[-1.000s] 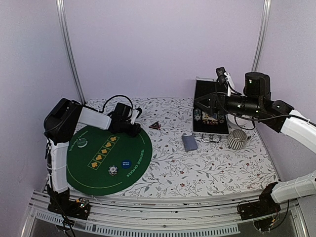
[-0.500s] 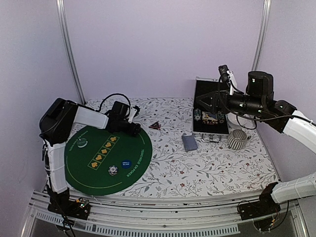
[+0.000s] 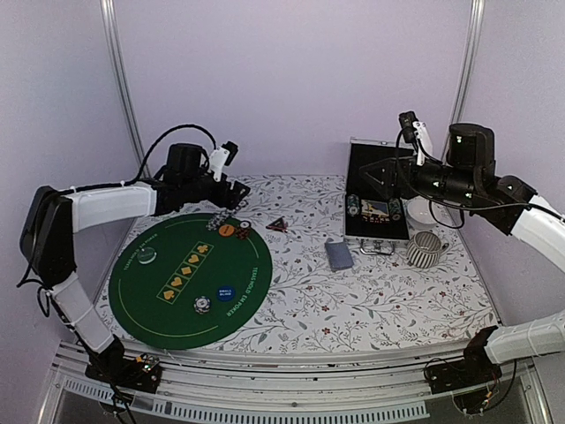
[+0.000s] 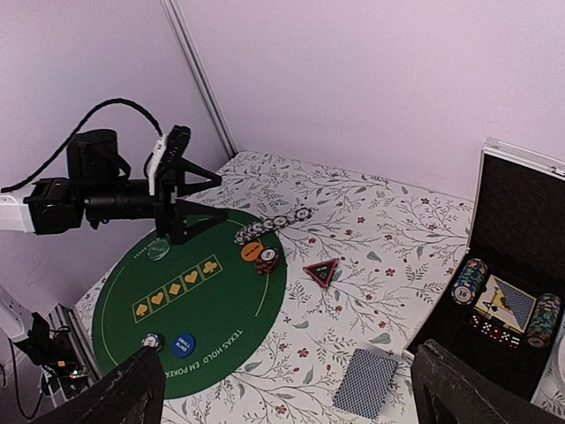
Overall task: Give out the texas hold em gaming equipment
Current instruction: Pick up the face-down deck piles from the center of the board.
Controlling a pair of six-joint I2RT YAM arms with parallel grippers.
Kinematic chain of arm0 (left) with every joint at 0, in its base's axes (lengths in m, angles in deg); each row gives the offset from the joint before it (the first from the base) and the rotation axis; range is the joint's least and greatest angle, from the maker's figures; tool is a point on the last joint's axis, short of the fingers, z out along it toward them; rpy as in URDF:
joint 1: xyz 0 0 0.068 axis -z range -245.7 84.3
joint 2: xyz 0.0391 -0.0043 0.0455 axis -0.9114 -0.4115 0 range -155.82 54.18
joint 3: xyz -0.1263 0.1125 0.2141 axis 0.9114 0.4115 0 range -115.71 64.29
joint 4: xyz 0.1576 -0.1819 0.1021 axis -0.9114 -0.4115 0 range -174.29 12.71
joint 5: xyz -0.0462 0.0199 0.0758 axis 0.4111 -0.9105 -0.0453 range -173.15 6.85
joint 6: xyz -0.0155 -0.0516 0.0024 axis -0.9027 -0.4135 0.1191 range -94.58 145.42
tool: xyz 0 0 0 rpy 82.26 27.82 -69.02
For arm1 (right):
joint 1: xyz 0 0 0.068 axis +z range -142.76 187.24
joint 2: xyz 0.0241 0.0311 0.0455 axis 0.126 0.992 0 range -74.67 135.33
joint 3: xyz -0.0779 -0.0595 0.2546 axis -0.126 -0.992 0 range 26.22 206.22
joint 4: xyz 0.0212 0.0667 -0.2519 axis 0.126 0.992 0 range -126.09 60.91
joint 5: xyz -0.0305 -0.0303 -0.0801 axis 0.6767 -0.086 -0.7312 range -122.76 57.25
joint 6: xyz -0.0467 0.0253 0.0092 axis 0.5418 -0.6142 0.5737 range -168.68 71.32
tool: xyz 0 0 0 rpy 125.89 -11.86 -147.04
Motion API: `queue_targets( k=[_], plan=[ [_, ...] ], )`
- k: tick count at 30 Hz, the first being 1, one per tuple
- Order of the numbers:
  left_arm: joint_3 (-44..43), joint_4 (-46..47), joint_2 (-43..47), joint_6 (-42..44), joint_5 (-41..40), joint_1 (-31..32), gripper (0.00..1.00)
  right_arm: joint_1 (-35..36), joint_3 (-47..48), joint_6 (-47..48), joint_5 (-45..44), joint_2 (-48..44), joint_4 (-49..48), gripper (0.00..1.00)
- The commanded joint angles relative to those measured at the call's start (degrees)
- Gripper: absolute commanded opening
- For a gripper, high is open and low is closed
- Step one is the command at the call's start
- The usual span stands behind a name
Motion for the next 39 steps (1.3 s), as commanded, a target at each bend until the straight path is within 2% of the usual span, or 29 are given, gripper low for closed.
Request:
queue_targets(
  k=[1, 8, 11, 14, 17, 21, 25, 30, 36, 38, 39],
  plan=[
    [1.68, -5.05, 5.78, -1.17, 2.06, -0.53, 0.88, -4.65, 5.22, 5.22, -2.75, 4.27, 6.28, 1.00],
    [6.44, -10.89, 14.17, -4.21, 2.23, -0.29, 0.90, -13.44, 12.14, 21.86, -8.66, 17.19, 8.97, 0.97],
    [8.99, -13.17, 17.65, -6.10, 2.47, 0.22, 0.98, -17.91, 14.66, 27.54, -4.20, 21.98, 9.59, 0.97],
    [9.44, -18.85, 20.76, -6.99, 2.51, 1.64, 0.98, -20.63, 15.33, 39.37, -2.70, 25.98, 9.60, 0.93],
    [8.04, -25.77, 23.56, -5.51, -1.06, 3.89, 0.98, -22.34, 17.24, 49.52, -3.50, 29.13, 8.54, 0.91],
    [8.02, -31.32, 27.12, -5.39, -3.71, 5.44, 0.98, -22.26, 19.93, 53.22, 1.35, 30.66, 9.52, 0.88],
    [9.47, -34.02, 30.42, -6.19, -3.14, 5.77, 0.98, -18.82, 17.02, 54.54, 5.59, 29.25, 9.49, 0.87],
    [11.20, -37.14, 31.54, -5.89, -3.61, 5.78, 0.98, -12.46, 15.60, 53.55, 2.16, 30.42, 11.21, 0.87],
    [14.78, -33.22, 31.51, -3.16, -7.26, 5.76, 0.98, -4.71, 16.24, 34.49, -4.58, 34.24, 11.73, 0.87],
    [15.44, -30.79, 31.38, -2.77, -8.16, 5.71, 0.98, -0.95, 17.01, 26.52, -7.78, 35.98, 12.87, 0.93],
    [15.79, -29.59, 31.30, -2.59, -8.21, 5.69, 0.98, 0.26, 17.44, 22.21, -9.24, 37.16, 13.59, 0.99]
  ],
)
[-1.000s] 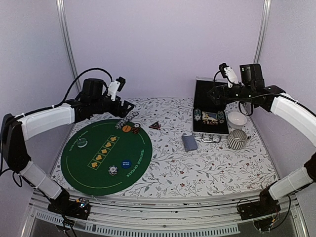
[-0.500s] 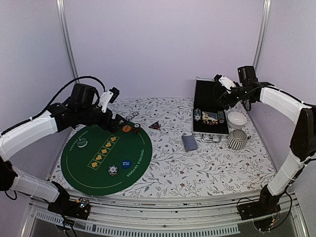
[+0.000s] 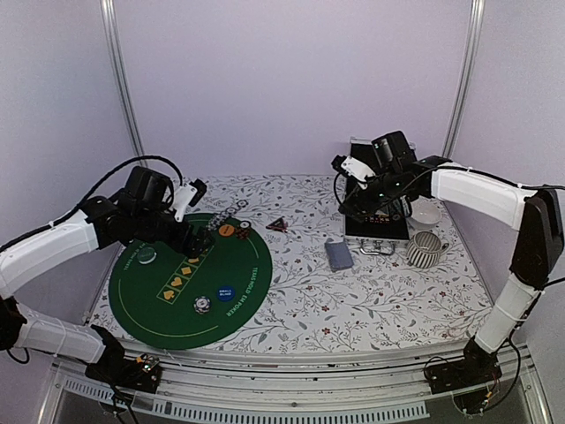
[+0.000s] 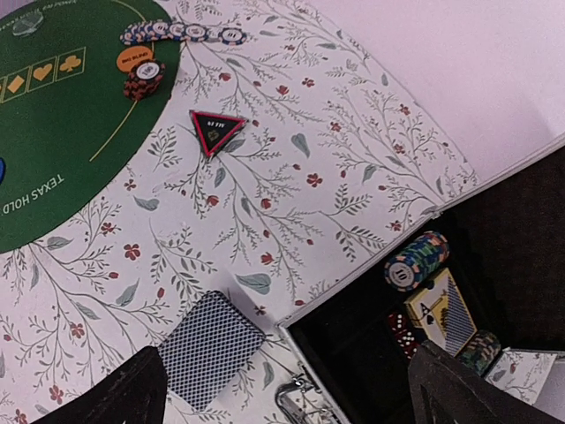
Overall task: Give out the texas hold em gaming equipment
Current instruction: Pick up the face-down deck piles from the center of the board.
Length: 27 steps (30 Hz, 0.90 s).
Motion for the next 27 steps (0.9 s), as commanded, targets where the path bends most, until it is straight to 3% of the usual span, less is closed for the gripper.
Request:
queue_targets(
  k=[1, 6, 9, 27],
  plan=[
    [1.75, 5.80, 0.03, 1.93, -2.53, 0.02, 0.98, 5.59, 1.82, -20.95, -7.92, 5.23, 4.05, 0.99],
    [4.45, 10.07, 0.10, 1.69, 0.75, -1.75, 0.98, 8.19, 1.85, -42.18, -10.87, 10.00, 8.69, 0.99],
    [5.20, 10.23, 0.48, 1.63, 0.54, -2.21, 0.98, 9.22, 1.46, -47.63, -13.16, 12.09, 10.84, 0.99],
    [7.87, 12.17, 3.34, 2.33, 2.17, -3.25, 0.98, 9.21, 2.91, -47.92, -12.51, 22.83, 12.06, 1.00]
  ],
)
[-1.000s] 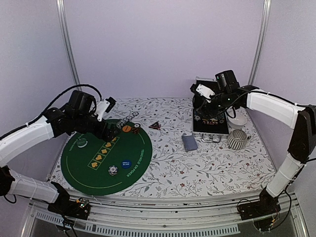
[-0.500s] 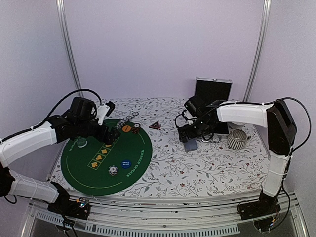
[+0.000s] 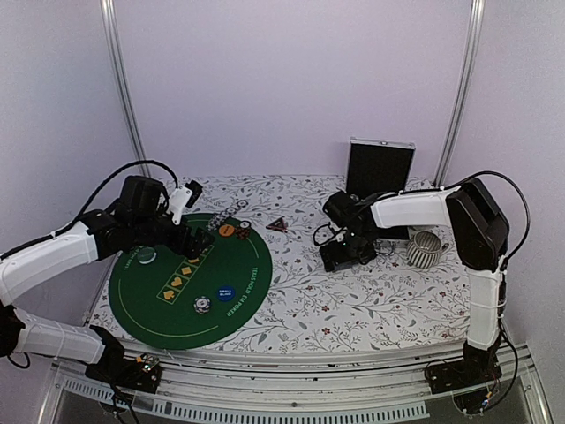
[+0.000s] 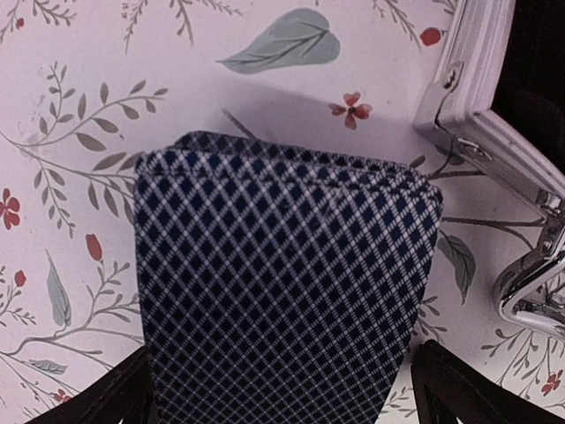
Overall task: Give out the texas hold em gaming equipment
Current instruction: Pick up the face-down deck piles from the center of the board.
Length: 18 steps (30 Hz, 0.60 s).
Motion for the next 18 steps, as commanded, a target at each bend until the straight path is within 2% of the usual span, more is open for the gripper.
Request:
queue_targets(
  k=[1, 4, 9, 15, 18],
  plan=[
    [0.90, 1.48, 1.13, 0.94, 0.68, -0.67, 0.98, 0.11, 1.71, -0.34, -0.62, 1.99, -0.36, 0.98],
    [1.05, 1.65, 1.33, 1.03, 0.54, -0.71, 0.98, 0.07, 1.96, -0.21, -0.85, 2.71, 0.46, 0.88],
    [1.10, 1.77, 1.40, 1.12, 0.70, -0.75, 0.98, 0.12, 2.37, -0.24, -1.39, 3.10, 2.00, 0.81],
    [1.19, 1.77, 1.42, 1.21, 0.82, -0.93, 0.98, 0.13, 2.32, 0.42, -0.56, 3.14, 2.40, 0.67],
    [1.19, 1.75, 1.42, 1.21, 0.85, -0.96, 0.98, 0.17, 2.64, 0.87, -0.12, 3.10, 2.48, 0.63]
  ],
)
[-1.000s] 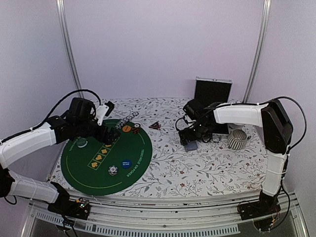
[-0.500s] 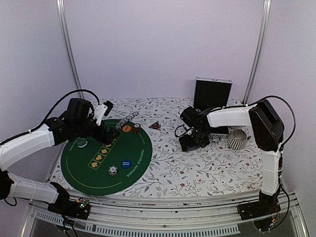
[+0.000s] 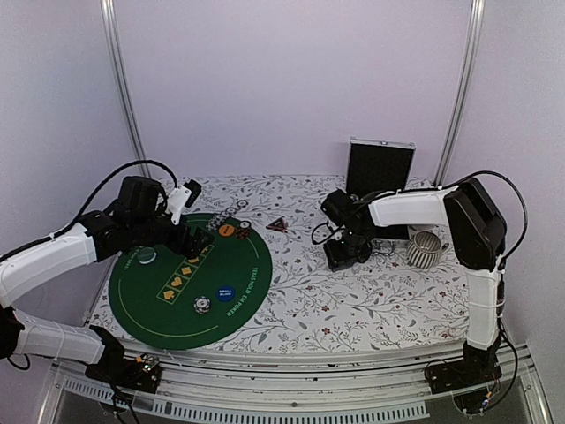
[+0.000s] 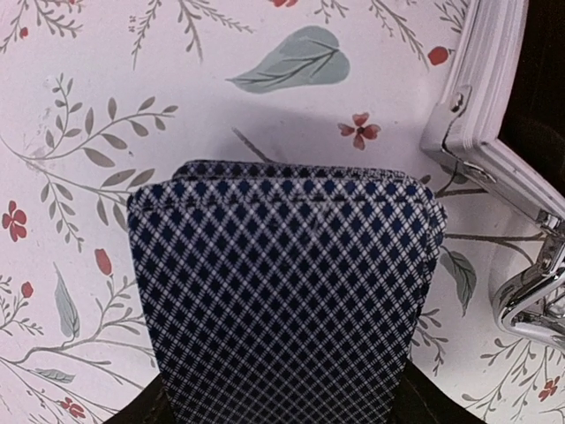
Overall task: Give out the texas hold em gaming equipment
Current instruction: Pick up the face-down deck piles from the center of the board.
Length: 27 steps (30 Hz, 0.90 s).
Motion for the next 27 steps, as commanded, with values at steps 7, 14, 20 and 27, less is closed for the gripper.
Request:
queue_targets(
  k=[7, 14, 20, 27],
  plan=[
    [0.56, 1.00, 0.77, 0.56, 0.47, -0.89, 0.98, 0.28, 0.74, 2.58, 0.77, -0.85, 1.80, 0.58],
    [0.64, 1.26, 0.85, 0.57, 1.18, -1.15, 0.98, 0.30, -0.49, 6.35, 3.41, -2.08, 1.04, 0.56],
    [0.77, 1.35, 0.77, 0.53, 1.22, -1.37, 0.98, 0.47, -1.05, 8.54, 4.82, -2.94, 0.99, 0.54],
    [0.81, 1.71, 0.68, 0.39, 2.82, -1.76, 0.98, 2.68, -1.31, 13.25, 7.42, -4.57, -0.35, 0.53]
  ],
)
